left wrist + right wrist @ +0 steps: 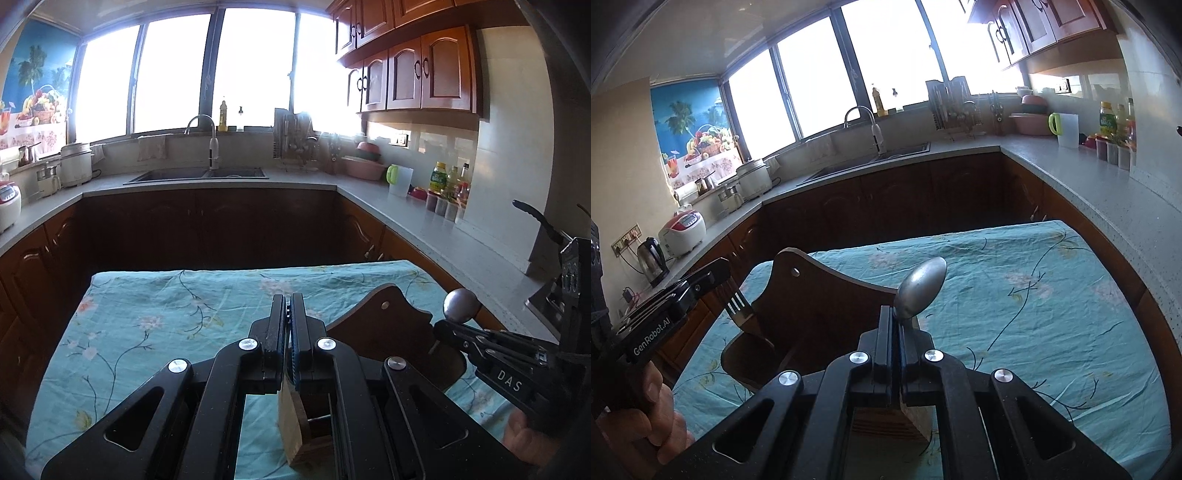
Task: Organize utensils
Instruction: 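Open both tools to release the fork and spoon in the holder, then move both tools back down toward the chopsticks on the cloth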
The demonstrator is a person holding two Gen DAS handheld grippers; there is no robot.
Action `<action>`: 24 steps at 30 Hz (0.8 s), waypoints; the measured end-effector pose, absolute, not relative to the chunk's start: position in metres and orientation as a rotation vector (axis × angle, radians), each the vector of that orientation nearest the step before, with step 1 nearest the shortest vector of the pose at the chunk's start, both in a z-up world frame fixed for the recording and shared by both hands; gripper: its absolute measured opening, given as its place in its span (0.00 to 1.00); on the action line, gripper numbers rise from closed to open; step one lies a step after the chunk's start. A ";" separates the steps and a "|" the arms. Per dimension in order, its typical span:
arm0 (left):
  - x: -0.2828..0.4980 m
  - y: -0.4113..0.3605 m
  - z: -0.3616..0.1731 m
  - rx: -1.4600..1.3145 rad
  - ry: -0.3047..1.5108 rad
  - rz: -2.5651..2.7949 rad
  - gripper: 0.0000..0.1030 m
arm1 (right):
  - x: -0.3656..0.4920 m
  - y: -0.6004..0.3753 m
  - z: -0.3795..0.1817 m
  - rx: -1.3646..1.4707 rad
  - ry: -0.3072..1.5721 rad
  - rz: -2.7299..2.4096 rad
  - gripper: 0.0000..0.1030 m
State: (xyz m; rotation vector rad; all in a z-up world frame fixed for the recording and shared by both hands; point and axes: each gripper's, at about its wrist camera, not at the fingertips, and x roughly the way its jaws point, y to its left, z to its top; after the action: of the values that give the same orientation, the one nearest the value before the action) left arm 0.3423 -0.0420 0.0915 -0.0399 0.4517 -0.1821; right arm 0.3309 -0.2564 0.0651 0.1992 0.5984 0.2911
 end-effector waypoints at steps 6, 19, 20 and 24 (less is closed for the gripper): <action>0.336 -0.038 0.100 -0.056 0.442 -0.195 0.18 | 0.327 -0.263 0.068 0.229 0.596 0.284 0.12; 0.285 0.015 0.105 -0.154 0.437 -0.105 0.86 | 0.273 -0.295 0.079 0.344 0.510 0.253 0.91; 0.279 0.020 0.103 -0.159 0.443 -0.104 0.88 | 0.265 -0.297 0.080 0.344 0.497 0.245 0.93; 0.252 0.035 0.091 -0.175 0.470 -0.089 0.89 | 0.235 -0.306 0.078 0.355 0.491 0.231 0.93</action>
State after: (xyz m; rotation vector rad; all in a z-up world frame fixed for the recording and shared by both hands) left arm 0.2519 0.0345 0.0911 -0.1746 0.4700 -0.0886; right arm 0.2351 -0.3056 0.0782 0.3555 0.4906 0.2315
